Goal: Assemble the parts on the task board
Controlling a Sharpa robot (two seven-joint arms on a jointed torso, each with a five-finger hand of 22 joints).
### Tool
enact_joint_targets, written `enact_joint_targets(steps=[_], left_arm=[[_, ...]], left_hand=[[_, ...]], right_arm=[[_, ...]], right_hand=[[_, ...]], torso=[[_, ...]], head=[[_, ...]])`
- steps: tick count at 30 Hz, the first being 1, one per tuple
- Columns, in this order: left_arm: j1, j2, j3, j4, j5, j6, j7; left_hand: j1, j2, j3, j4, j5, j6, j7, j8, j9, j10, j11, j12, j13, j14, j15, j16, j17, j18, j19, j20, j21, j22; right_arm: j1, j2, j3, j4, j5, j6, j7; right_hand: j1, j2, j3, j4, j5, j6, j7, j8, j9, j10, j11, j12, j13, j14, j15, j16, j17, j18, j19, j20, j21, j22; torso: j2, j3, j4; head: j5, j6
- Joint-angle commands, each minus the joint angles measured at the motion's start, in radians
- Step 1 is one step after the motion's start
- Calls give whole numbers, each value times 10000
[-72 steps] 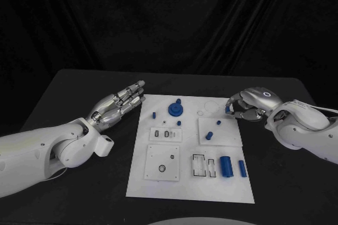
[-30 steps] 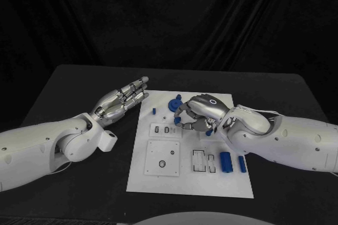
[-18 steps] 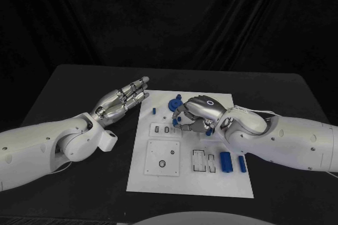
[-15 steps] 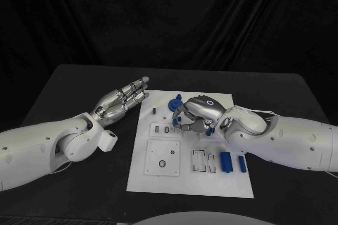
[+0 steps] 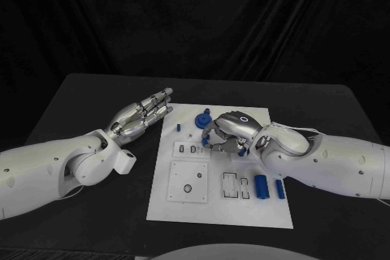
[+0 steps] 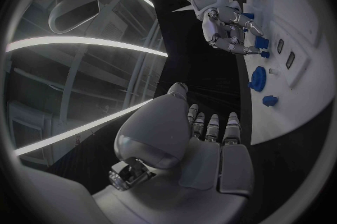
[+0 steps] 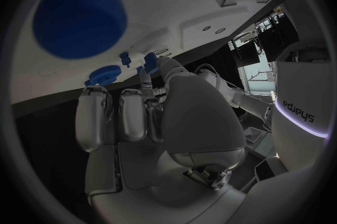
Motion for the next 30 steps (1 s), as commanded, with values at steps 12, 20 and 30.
enact_joint_targets(steps=[12, 20, 30], left_arm=[[-18, 24, 6, -12, -48, 173, 92], [-21, 32, 6, -20, -48, 185, 90], [-23, 33, 6, -66, -48, 184, 93]], left_hand=[[129, 25, 76, 17, 39, 1, 71, 21, 11, -20, 59, -28, -11, -4, 65, -36, -17, 92, 23, 65, 49, 12], [137, 55, 108, 21, 40, -11, 70, 19, 9, -26, 59, -30, -13, -4, 64, -36, -17, 92, 23, 65, 49, 12], [142, 69, 123, 23, 39, -16, 70, 18, 9, -28, 59, -30, -13, -4, 64, -36, -17, 93, 24, 64, 50, 12]], right_arm=[[-60, -82, 5, -3, -1, 248, -385], [-115, -51, 5, -60, -1, 498, -452], [-177, -24, 5, -108, -1, 712, -401]], right_hand=[[27, 78, -12, -50, 65, 51, -5, 2, 42, 849, 98, 39, 2023, 556, 63, -38, -8, 19, 275, 62, -69, 1808], [-25, 69, -4, -114, -24, -104, 35, -78, 26, 829, 128, 26, 1976, 534, 70, -96, -109, 30, 259, 68, -124, 1794], [-107, 44, 10, -175, -98, -367, 72, -231, -37, 807, 158, 15, 1929, 518, 79, -132, -184, 34, 255, 78, -155, 1792]], torso=[[-1, 0, 2], [-2, 1, 2], [-1, 0, 1]], head=[[-13, 5], [-13, -12], [-10, -18]])
